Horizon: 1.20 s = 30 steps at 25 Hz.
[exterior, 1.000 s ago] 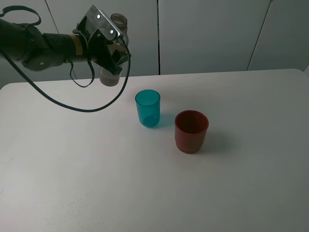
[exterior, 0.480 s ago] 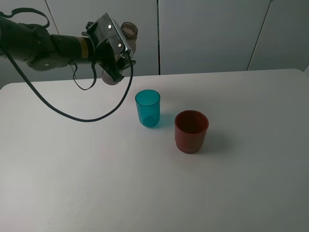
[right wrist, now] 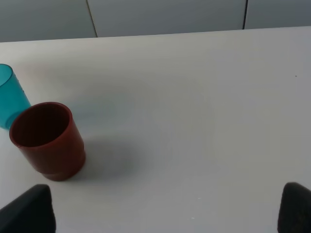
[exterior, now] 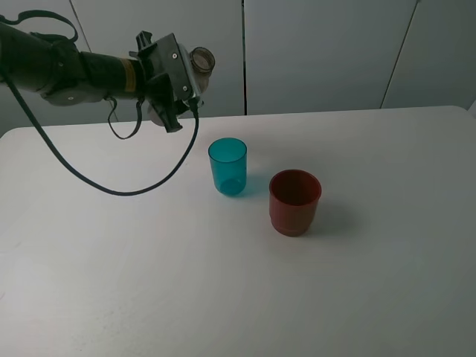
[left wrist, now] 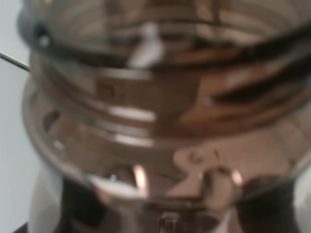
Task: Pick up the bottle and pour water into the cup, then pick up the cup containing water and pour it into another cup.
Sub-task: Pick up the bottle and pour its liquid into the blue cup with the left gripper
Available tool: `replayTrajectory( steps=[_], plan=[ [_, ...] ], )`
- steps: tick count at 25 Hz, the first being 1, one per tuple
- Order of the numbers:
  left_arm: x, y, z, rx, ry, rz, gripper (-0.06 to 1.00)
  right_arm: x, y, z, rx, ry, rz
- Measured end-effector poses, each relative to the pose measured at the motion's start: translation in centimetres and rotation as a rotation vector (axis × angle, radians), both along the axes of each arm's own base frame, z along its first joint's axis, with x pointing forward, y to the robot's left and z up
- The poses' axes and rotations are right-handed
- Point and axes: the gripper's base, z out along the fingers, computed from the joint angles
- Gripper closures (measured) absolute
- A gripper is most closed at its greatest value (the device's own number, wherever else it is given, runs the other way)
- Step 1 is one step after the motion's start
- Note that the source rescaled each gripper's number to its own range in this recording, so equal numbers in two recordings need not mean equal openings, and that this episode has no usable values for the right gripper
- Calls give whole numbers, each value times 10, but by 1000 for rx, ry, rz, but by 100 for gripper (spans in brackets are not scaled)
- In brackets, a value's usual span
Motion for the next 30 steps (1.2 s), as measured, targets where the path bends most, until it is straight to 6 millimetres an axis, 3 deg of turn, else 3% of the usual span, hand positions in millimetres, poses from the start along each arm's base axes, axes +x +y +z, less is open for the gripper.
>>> replayTrajectory(
  steps=[30],
  plan=[
    [-7, -12, -5, 290, -141, -172, 94, 0, 0, 0, 0, 0, 0]
  ],
)
